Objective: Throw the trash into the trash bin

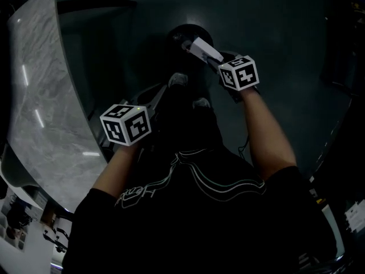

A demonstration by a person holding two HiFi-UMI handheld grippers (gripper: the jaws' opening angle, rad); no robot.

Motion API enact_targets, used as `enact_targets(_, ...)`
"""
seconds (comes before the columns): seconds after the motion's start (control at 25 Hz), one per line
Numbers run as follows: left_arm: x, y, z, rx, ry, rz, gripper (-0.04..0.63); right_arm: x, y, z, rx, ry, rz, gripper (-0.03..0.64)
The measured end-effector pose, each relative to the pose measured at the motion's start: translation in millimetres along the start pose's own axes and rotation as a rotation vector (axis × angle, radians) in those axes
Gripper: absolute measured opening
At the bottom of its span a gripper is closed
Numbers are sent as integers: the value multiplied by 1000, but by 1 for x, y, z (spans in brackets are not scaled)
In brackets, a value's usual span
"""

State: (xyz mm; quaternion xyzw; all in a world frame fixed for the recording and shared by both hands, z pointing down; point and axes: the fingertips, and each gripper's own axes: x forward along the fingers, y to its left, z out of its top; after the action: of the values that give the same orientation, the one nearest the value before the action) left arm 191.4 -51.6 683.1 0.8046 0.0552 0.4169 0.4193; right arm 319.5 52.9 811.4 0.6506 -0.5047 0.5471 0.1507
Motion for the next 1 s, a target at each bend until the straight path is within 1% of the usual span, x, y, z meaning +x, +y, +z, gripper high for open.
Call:
enact_targets(0.08,4,12,4,-9,12,13,6,21,-12,-14,22,74,-10,173)
enact_targets(0.2,5,27,13,-10,19,18,6,45,-20,-33,131,155,-23,173)
enact_targets(0.28,7,33,18,-6,25,14,6,55,-23,-36,193,171,-29,174)
enact_targets(0.4,12,36,22,-1,35,-3,6,64,-20,-31,244,140,-20,176)
enact_targets(0.44,14,36,23,2,38,-6,6,65,-17,-29,259,129,-2,189)
enact_targets(0.48,16,37,24,2,40,-7,6,67,-14,-27,271,118,14,252)
enact_targets(0.52,18,38,26,0,40,-7,6,68,-12,-25,278,108,23,287)
enact_targets(0.6,18,42,30,-10,30,-7,6,70,-10,-25,285,103,26,296)
enact_targets(0.72,16,45,40,-28,-3,-8,6,65,-7,-34,279,142,35,296)
enact_targets(0.88,4,51,54,-45,-54,0,6,54,-4,-35,198,153,20,294)
enact_targets(1.0,-6,49,55,-33,-76,8,6,43,0,-31,151,112,23,291)
